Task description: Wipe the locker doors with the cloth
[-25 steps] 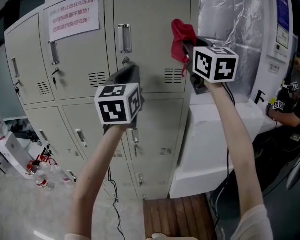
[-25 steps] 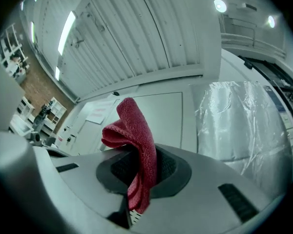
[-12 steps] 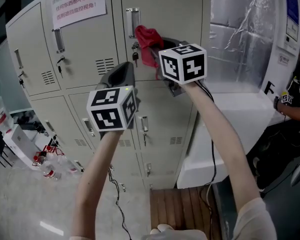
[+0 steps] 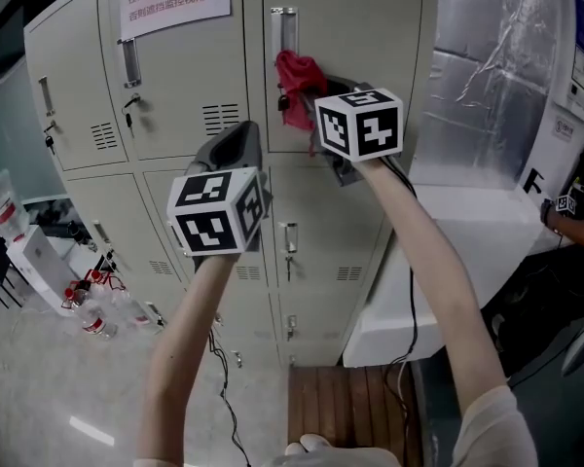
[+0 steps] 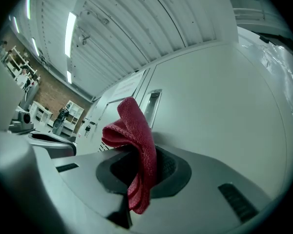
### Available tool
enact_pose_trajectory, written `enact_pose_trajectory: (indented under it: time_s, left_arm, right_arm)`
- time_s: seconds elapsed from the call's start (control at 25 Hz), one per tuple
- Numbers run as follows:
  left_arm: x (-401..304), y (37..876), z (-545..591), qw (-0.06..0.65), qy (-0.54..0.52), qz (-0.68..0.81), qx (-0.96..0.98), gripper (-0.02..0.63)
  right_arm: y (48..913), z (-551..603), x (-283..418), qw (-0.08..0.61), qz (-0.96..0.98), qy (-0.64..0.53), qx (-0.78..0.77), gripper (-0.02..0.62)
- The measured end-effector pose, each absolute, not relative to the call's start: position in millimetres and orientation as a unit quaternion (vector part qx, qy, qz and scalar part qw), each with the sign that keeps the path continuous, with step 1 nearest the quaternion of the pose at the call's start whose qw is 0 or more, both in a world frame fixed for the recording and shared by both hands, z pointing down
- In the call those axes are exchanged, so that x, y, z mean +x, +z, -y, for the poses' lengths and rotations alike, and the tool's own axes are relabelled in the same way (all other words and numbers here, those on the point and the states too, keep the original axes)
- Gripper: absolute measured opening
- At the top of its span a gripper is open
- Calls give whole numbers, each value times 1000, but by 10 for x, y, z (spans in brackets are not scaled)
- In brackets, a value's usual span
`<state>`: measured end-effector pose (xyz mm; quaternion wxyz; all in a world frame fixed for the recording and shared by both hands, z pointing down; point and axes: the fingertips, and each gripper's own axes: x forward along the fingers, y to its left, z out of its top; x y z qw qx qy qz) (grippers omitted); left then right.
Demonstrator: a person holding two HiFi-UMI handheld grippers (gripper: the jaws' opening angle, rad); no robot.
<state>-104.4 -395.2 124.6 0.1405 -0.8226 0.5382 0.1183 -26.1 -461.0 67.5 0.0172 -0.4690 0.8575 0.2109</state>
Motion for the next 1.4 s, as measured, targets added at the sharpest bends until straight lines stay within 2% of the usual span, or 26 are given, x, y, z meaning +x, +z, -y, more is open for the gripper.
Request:
enact_pose_trajectory:
  time_s: [0.64,1.4]
  left_arm:
    - [-723,1210,3981,144,117,-518,-835,17]
    - [91,1330,4073,124,106,-464,-870,15]
  right_arm:
    - [710,4581,93,-7,-836,241,-493,26]
    - [709,4490,1233,-7,-793,239,-561,26]
